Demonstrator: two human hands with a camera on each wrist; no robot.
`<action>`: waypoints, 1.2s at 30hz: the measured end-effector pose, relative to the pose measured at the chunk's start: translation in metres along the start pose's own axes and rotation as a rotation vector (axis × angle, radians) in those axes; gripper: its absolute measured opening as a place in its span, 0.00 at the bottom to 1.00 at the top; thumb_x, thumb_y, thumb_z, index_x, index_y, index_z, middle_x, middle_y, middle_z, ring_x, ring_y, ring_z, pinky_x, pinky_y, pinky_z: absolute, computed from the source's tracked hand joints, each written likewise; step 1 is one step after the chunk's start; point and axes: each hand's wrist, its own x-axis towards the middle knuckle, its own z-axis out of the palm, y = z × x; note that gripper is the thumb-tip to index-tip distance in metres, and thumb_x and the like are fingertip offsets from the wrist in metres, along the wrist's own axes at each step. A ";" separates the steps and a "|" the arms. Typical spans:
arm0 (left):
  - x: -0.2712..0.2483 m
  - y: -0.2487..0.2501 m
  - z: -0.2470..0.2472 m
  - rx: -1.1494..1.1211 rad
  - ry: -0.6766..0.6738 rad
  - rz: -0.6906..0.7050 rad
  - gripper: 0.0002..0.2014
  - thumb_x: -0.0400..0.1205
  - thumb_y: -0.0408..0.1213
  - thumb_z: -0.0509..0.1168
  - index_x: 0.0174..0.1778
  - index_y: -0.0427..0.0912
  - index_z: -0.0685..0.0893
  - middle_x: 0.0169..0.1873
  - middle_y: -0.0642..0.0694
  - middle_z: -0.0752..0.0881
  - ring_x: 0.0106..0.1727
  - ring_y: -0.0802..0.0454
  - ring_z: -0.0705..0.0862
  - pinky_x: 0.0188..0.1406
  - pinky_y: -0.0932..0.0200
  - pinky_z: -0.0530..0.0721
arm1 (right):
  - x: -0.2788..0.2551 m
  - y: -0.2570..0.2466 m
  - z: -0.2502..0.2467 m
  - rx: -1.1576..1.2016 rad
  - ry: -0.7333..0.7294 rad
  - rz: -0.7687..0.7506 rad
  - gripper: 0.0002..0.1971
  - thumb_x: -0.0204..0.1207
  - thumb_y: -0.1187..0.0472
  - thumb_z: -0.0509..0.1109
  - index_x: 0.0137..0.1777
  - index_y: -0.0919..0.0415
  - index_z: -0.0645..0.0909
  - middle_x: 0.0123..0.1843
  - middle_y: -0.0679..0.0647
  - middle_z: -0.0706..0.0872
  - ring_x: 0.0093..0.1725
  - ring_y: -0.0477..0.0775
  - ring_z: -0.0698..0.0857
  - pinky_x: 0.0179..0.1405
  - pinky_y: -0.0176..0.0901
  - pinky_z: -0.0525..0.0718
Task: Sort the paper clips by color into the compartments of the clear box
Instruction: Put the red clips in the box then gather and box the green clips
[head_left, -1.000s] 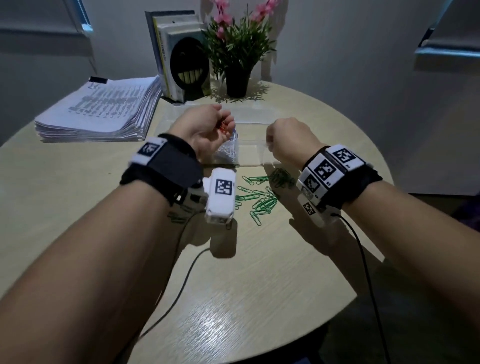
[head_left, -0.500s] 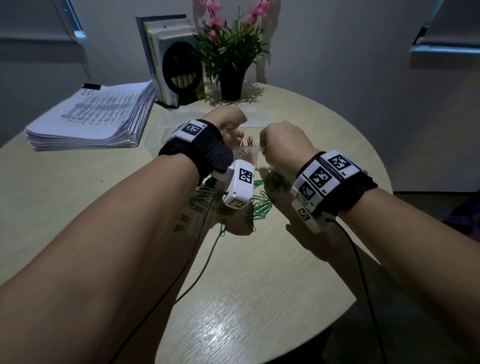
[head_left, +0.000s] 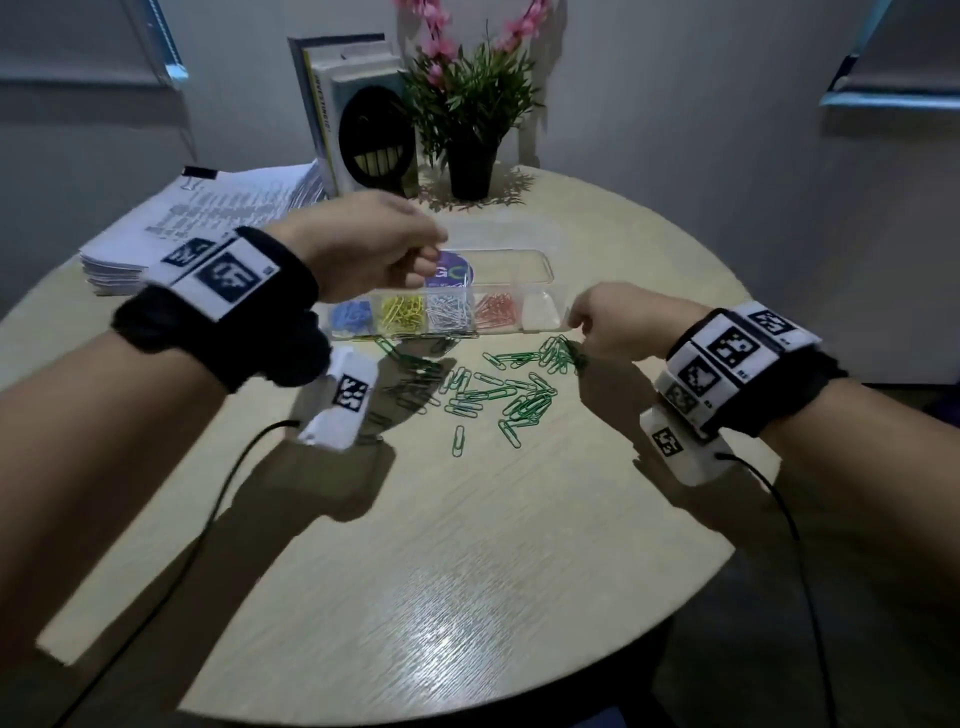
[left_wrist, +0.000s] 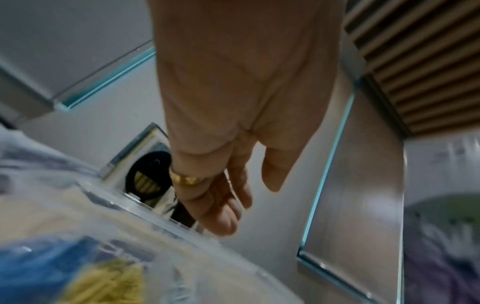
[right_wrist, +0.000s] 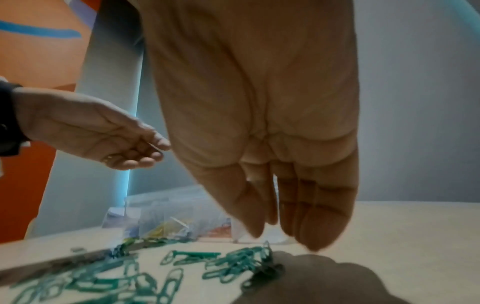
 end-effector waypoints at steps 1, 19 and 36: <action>-0.006 -0.006 -0.007 0.137 -0.009 -0.014 0.08 0.85 0.36 0.62 0.54 0.34 0.80 0.39 0.45 0.81 0.40 0.53 0.81 0.46 0.57 0.83 | -0.001 0.000 0.001 -0.050 -0.047 0.009 0.17 0.74 0.67 0.65 0.62 0.64 0.82 0.52 0.58 0.87 0.46 0.58 0.84 0.41 0.41 0.85; -0.033 -0.063 0.003 1.281 -0.263 -0.106 0.11 0.83 0.39 0.58 0.57 0.37 0.78 0.51 0.40 0.84 0.45 0.43 0.81 0.41 0.53 0.81 | -0.002 -0.086 0.018 -0.244 -0.148 -0.363 0.20 0.75 0.74 0.56 0.65 0.65 0.78 0.62 0.63 0.82 0.59 0.62 0.80 0.51 0.49 0.82; -0.025 -0.055 0.011 1.403 -0.365 -0.138 0.20 0.85 0.46 0.57 0.72 0.43 0.69 0.64 0.42 0.79 0.62 0.42 0.80 0.60 0.46 0.80 | -0.007 -0.088 0.008 -0.312 -0.249 -0.479 0.26 0.74 0.74 0.54 0.70 0.58 0.77 0.67 0.56 0.81 0.61 0.57 0.79 0.57 0.48 0.79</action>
